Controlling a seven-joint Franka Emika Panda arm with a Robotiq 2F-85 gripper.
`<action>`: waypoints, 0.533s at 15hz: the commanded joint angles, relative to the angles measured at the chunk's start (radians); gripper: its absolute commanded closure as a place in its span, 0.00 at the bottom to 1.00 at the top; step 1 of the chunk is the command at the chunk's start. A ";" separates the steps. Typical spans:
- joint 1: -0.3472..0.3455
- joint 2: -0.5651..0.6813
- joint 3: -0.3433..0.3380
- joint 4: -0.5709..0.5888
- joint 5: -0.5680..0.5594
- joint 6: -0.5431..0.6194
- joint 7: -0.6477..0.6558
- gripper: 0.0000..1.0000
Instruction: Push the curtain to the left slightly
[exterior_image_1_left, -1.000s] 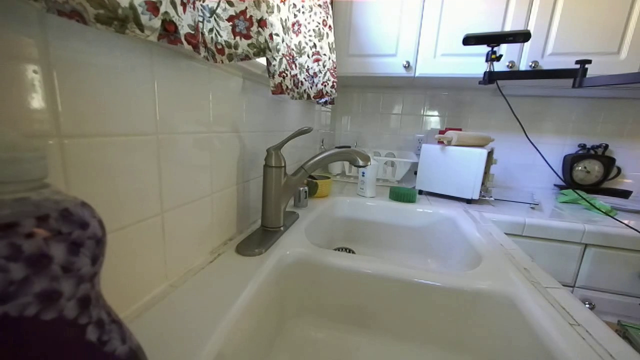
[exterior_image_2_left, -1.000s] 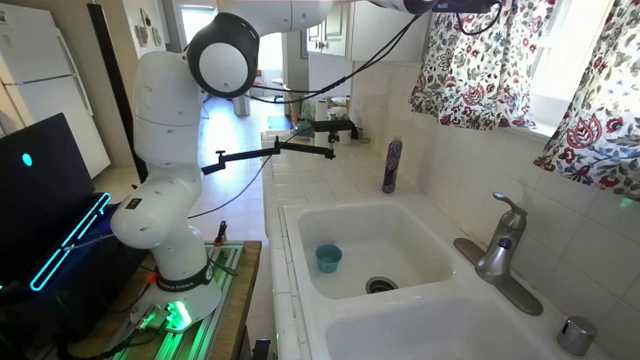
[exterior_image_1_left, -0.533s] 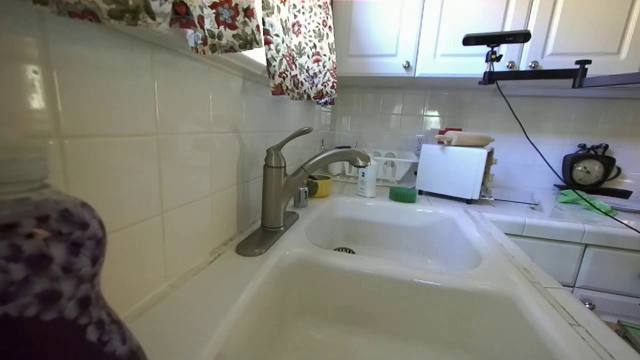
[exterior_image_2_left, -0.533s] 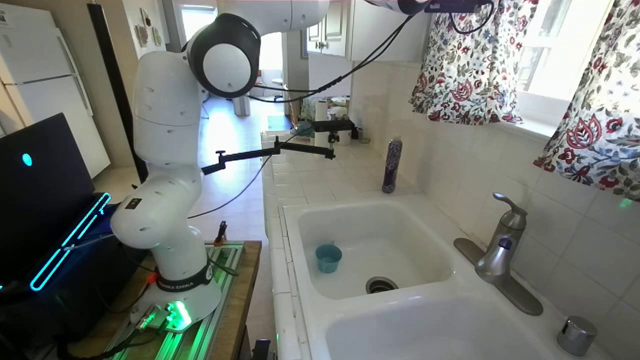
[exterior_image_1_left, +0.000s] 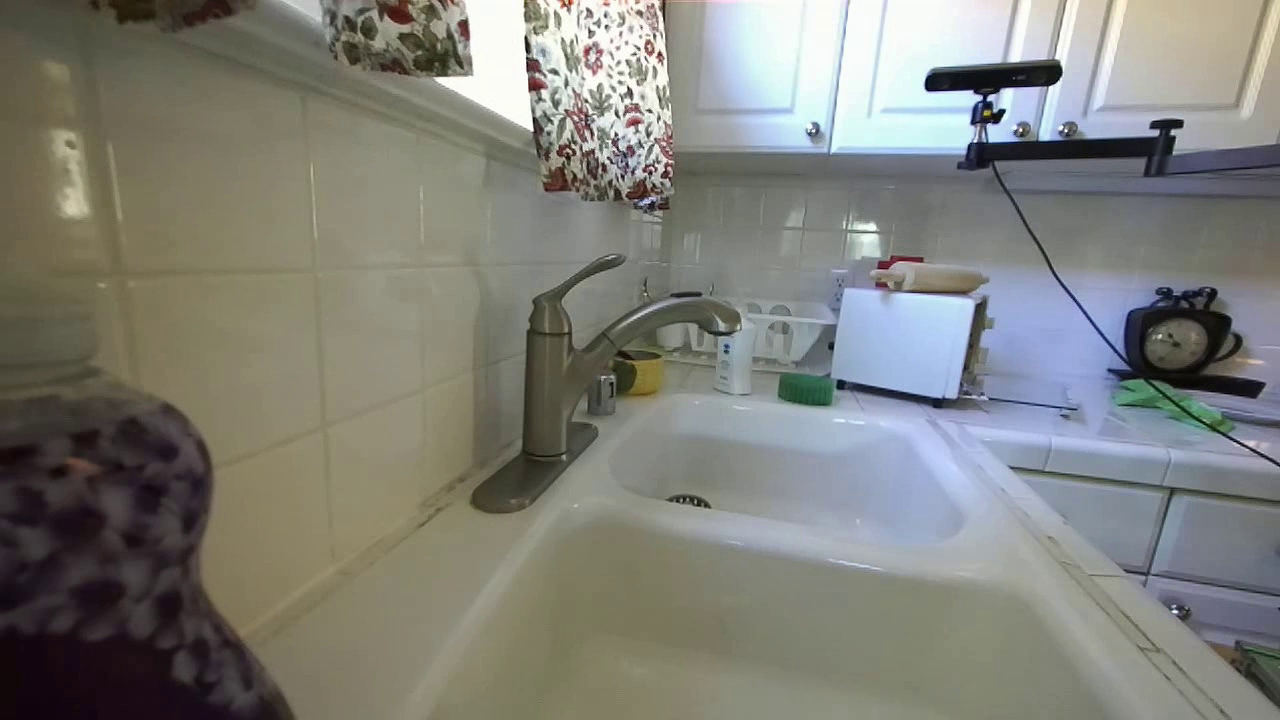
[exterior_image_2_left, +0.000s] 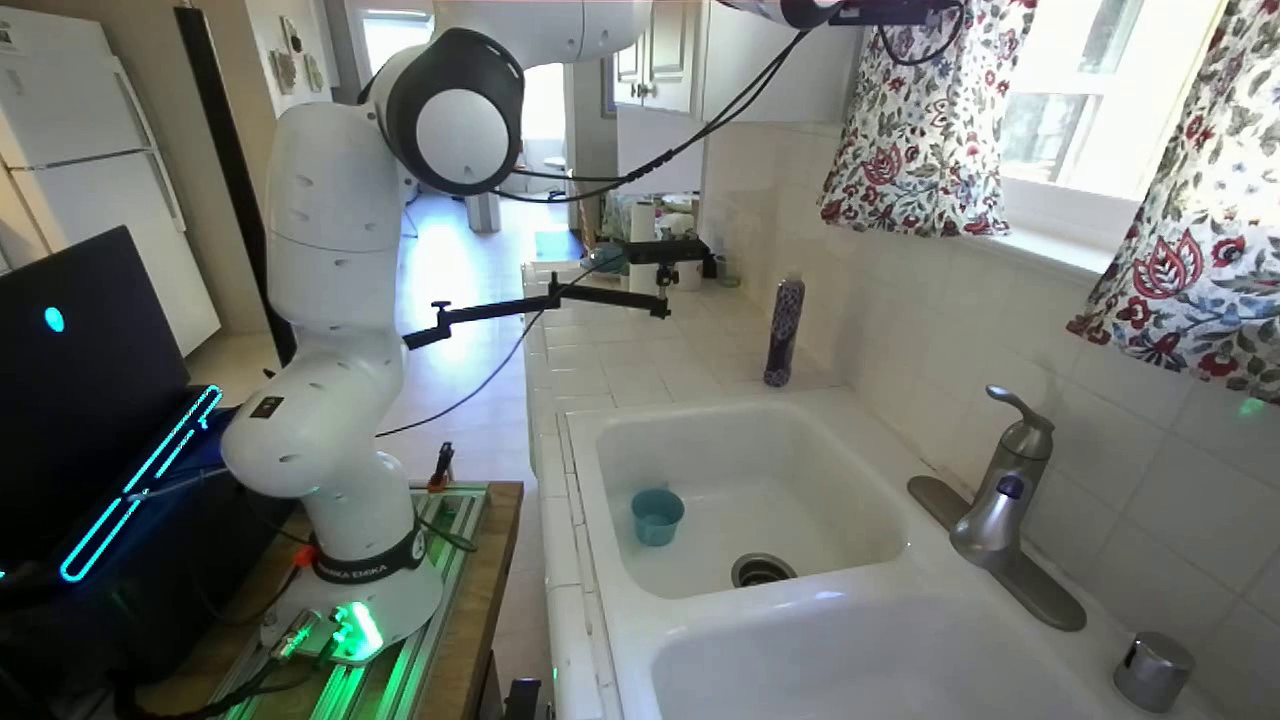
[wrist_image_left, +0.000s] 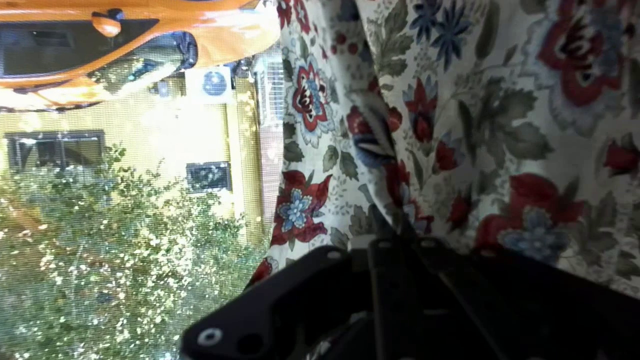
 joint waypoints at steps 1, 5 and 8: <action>-0.009 -0.012 0.042 -0.031 0.044 -0.019 -0.054 1.00; -0.008 -0.009 0.077 -0.041 0.048 -0.022 -0.076 1.00; -0.007 -0.006 0.095 -0.043 0.041 -0.020 -0.083 1.00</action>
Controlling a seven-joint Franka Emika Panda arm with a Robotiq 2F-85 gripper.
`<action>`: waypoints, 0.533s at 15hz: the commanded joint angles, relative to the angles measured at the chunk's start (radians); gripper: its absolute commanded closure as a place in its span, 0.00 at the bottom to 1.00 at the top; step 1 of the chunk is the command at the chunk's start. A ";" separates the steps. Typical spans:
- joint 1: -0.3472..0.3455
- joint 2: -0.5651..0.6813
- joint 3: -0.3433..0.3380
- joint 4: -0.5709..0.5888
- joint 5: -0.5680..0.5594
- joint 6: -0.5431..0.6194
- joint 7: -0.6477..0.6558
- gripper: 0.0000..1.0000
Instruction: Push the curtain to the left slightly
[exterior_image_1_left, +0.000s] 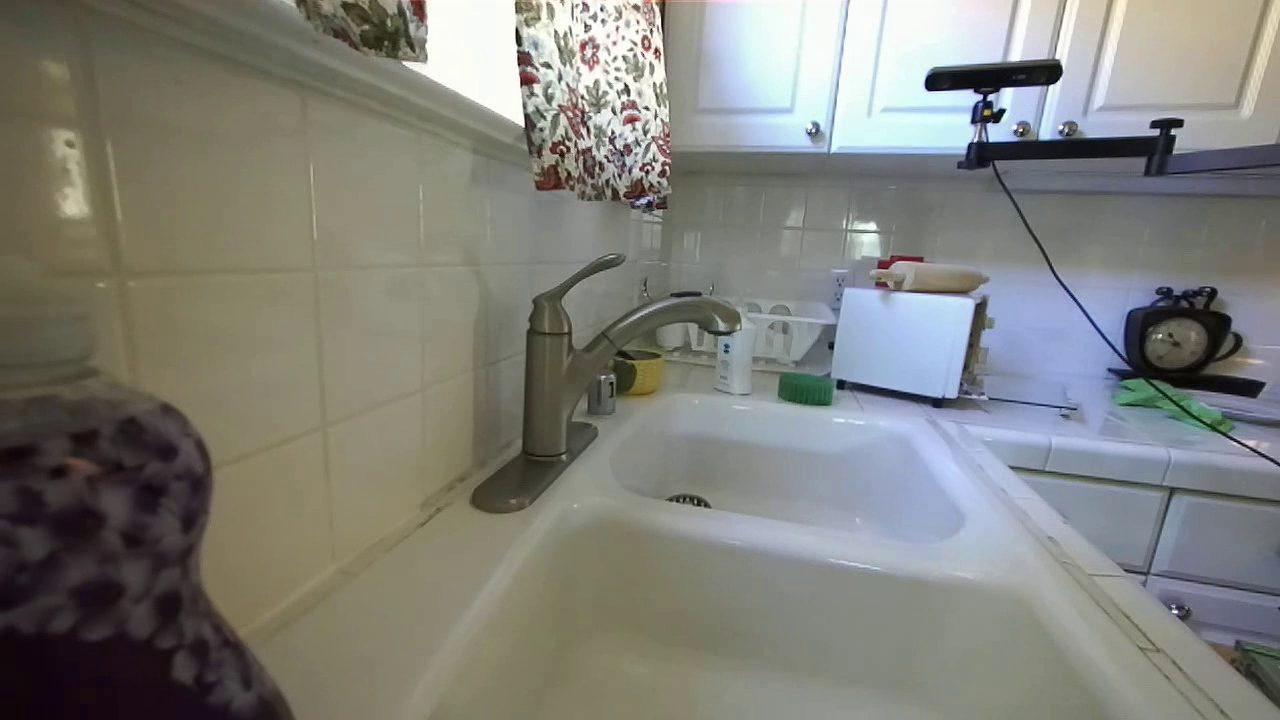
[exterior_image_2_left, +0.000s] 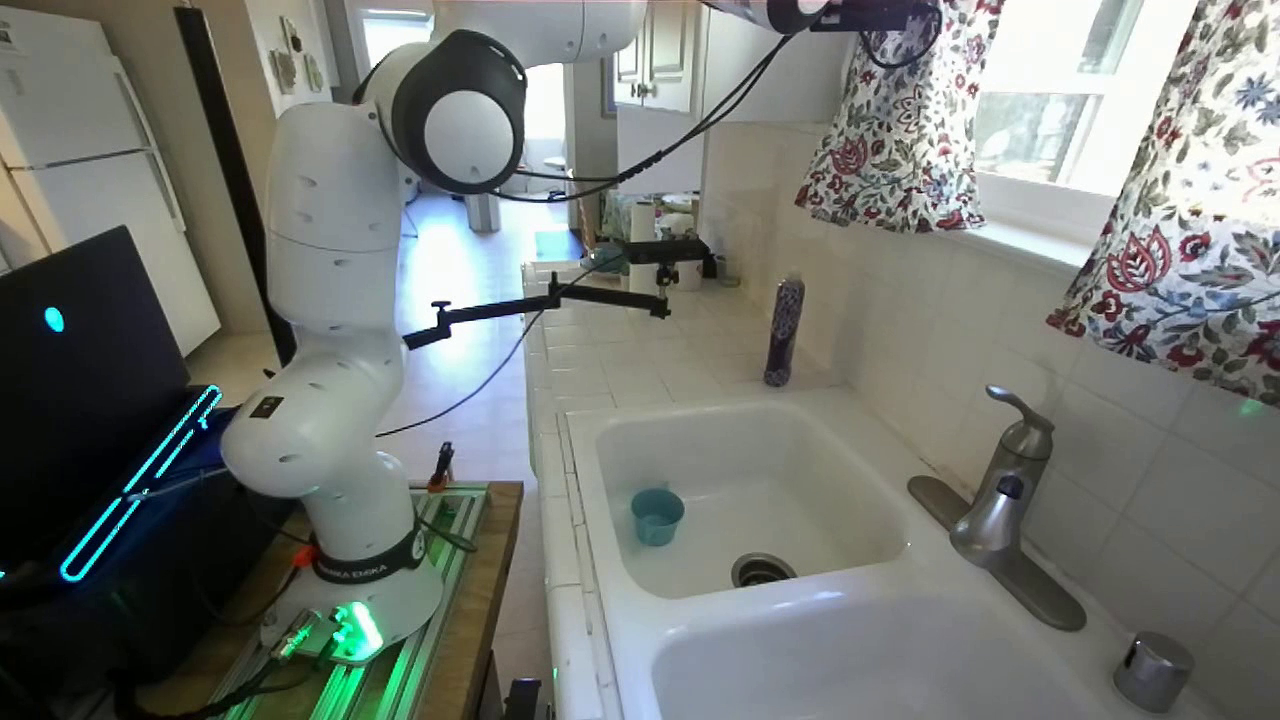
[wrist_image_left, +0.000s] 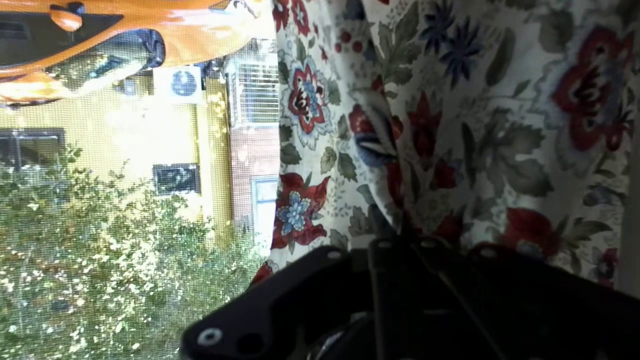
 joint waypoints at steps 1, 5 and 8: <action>-0.006 -0.005 0.033 -0.027 0.034 -0.017 -0.038 1.00; -0.012 -0.002 0.035 -0.023 0.032 -0.018 -0.035 1.00; -0.010 -0.009 0.025 -0.029 0.019 -0.019 -0.015 0.73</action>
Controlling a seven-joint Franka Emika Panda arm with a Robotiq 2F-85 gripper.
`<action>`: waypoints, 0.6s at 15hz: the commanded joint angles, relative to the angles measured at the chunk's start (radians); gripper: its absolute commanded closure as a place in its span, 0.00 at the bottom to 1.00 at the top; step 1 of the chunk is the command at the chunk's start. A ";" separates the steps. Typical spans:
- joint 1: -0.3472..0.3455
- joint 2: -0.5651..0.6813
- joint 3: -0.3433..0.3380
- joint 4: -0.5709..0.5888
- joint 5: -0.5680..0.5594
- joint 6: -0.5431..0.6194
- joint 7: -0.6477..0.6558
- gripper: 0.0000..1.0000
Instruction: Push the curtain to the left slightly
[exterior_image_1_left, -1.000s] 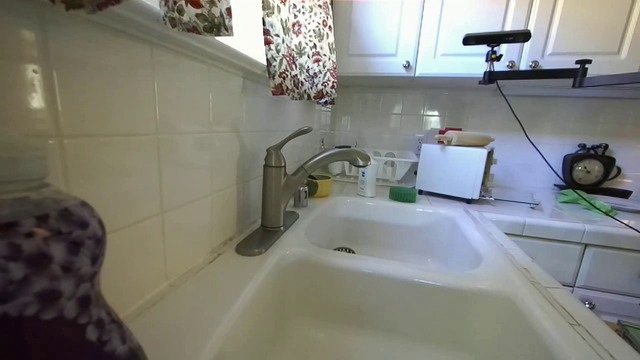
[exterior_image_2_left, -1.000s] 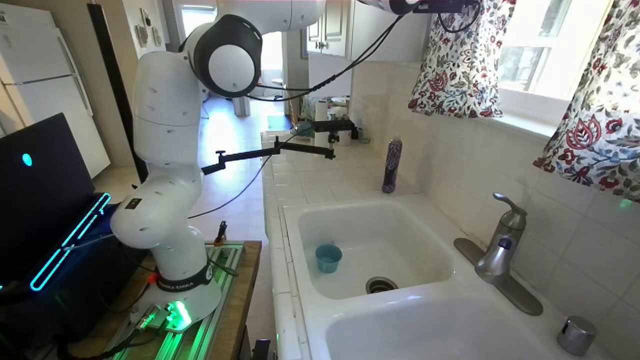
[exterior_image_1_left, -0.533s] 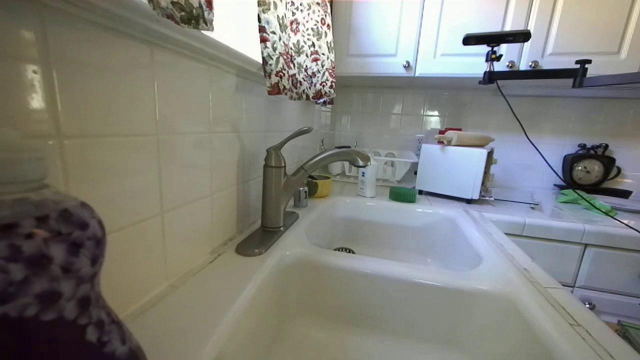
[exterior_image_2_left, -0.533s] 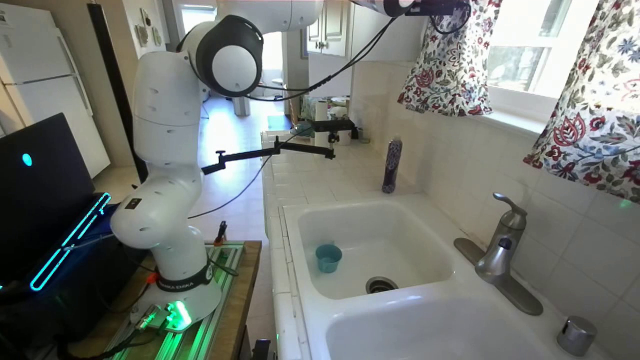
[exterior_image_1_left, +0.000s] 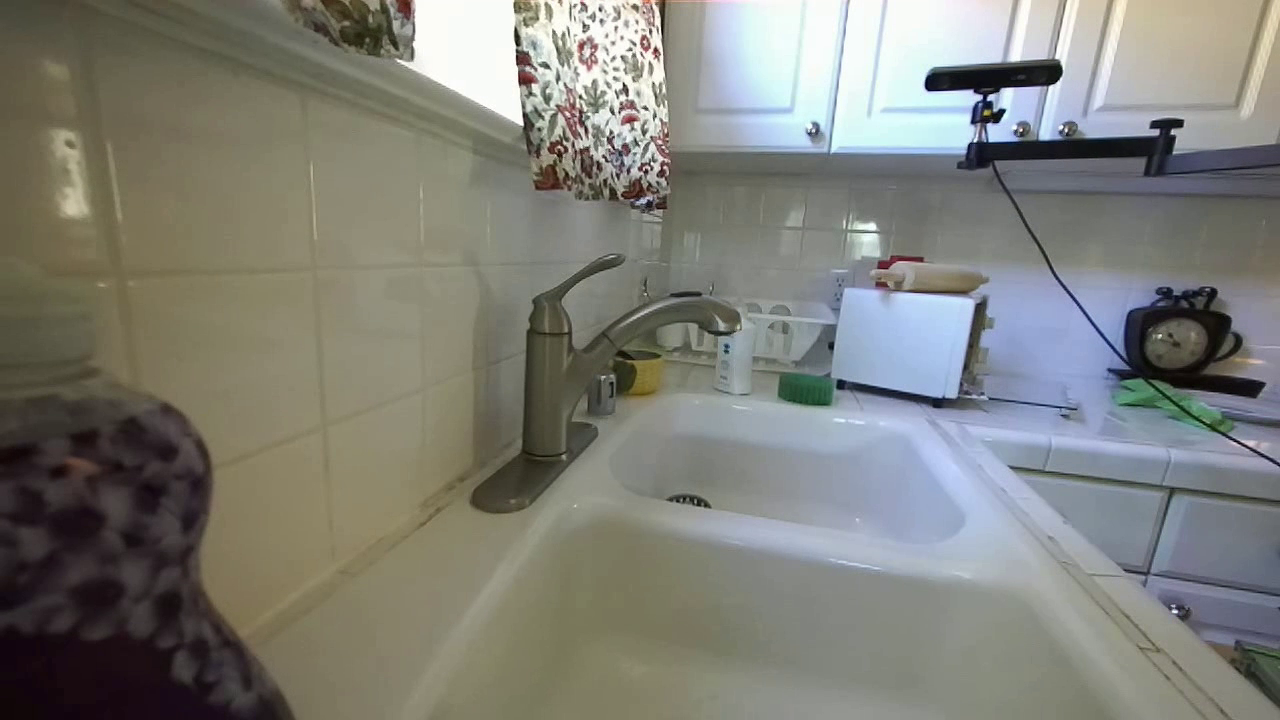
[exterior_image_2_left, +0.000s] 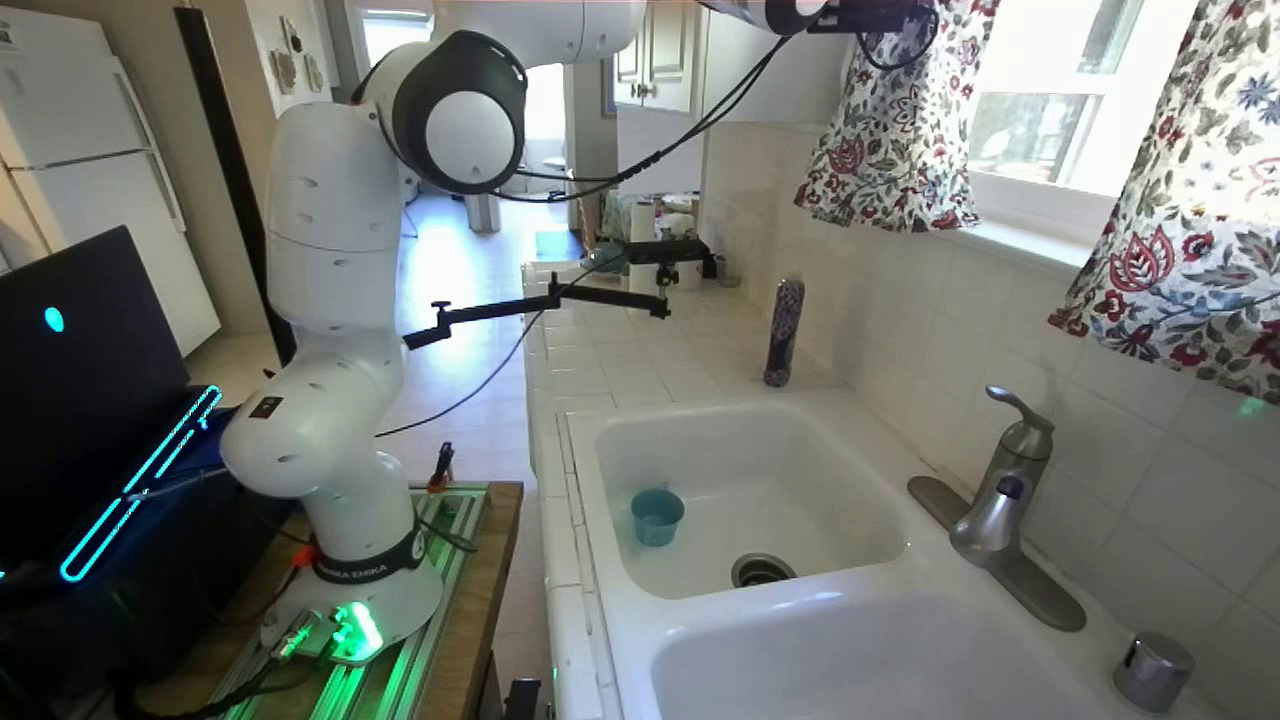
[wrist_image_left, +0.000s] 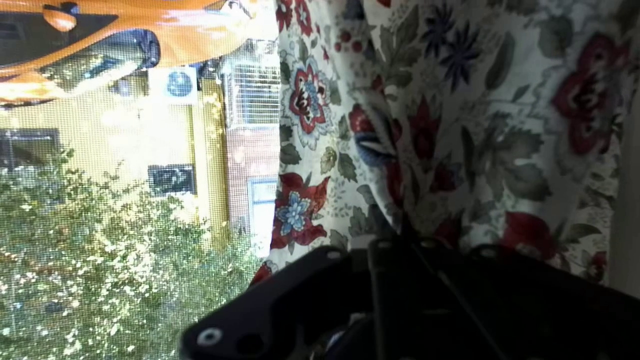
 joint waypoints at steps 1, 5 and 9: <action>-0.004 -0.017 0.002 -0.032 0.009 -0.023 0.004 0.67; -0.011 -0.062 -0.035 -0.056 -0.013 -0.055 0.071 0.40; -0.024 -0.116 -0.087 -0.073 -0.028 -0.063 0.141 0.12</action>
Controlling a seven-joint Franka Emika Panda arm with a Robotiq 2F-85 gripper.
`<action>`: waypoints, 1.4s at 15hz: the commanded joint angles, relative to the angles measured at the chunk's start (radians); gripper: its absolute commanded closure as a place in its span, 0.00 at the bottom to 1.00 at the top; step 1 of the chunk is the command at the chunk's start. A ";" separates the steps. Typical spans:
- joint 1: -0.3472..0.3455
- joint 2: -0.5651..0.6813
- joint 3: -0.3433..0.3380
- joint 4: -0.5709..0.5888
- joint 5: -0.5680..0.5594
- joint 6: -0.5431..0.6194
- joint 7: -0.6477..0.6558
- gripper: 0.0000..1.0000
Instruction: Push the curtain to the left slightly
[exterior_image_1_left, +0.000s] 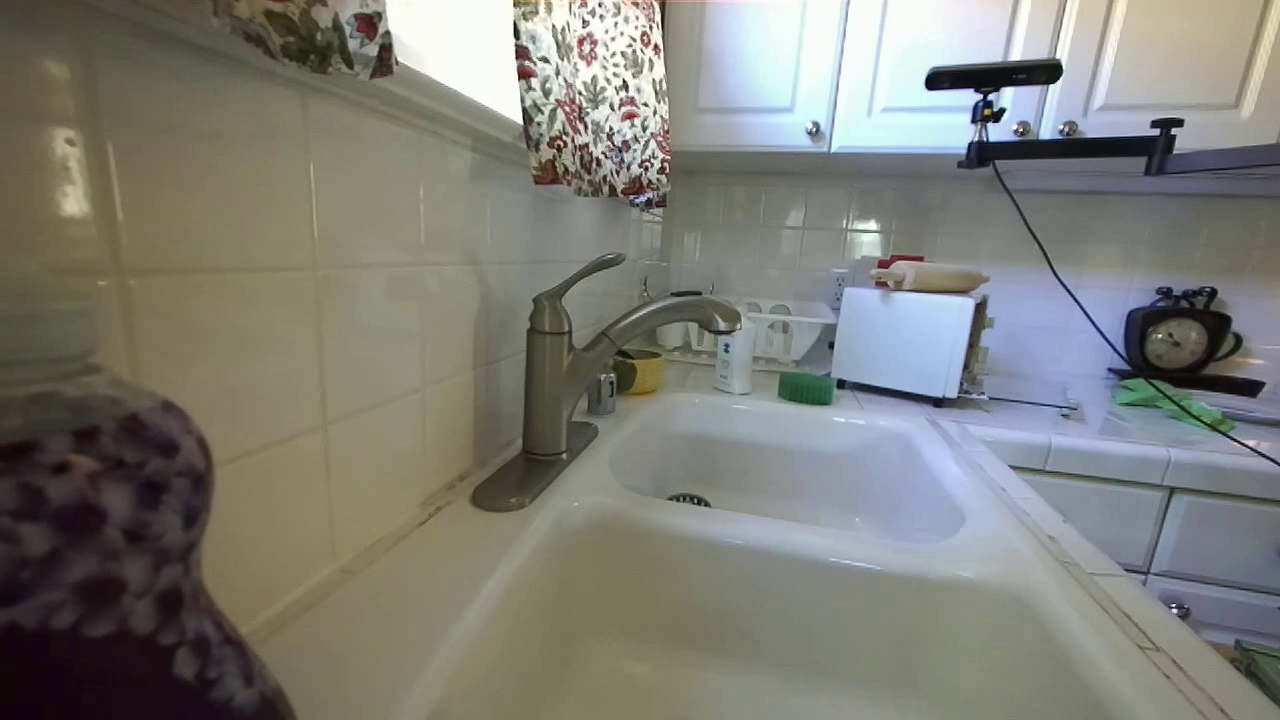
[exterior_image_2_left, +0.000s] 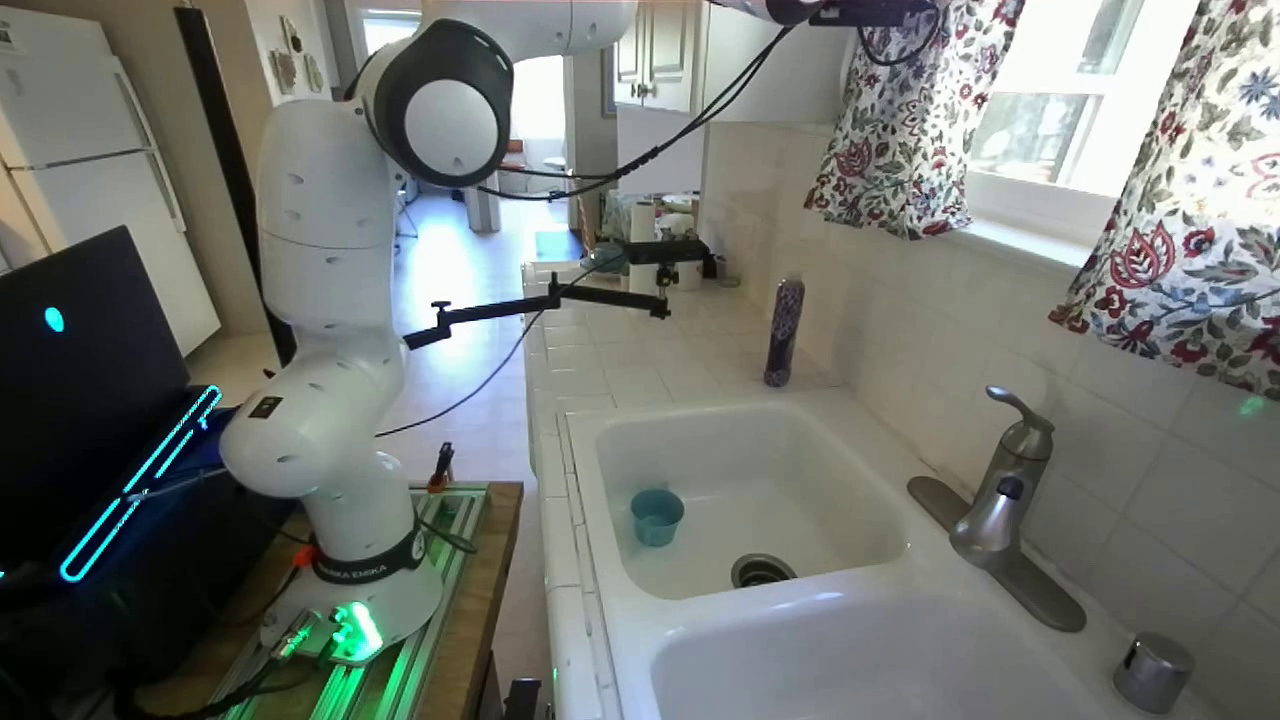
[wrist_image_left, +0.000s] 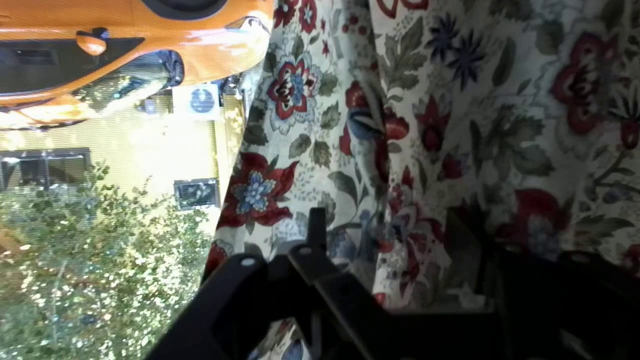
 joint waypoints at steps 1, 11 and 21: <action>-0.023 -0.098 -0.056 -0.066 -0.031 -0.032 0.095 0.05; -0.097 -0.347 -0.150 -0.219 0.070 -0.379 0.165 0.00; -0.140 -0.472 -0.292 -0.190 0.048 -1.033 0.187 0.00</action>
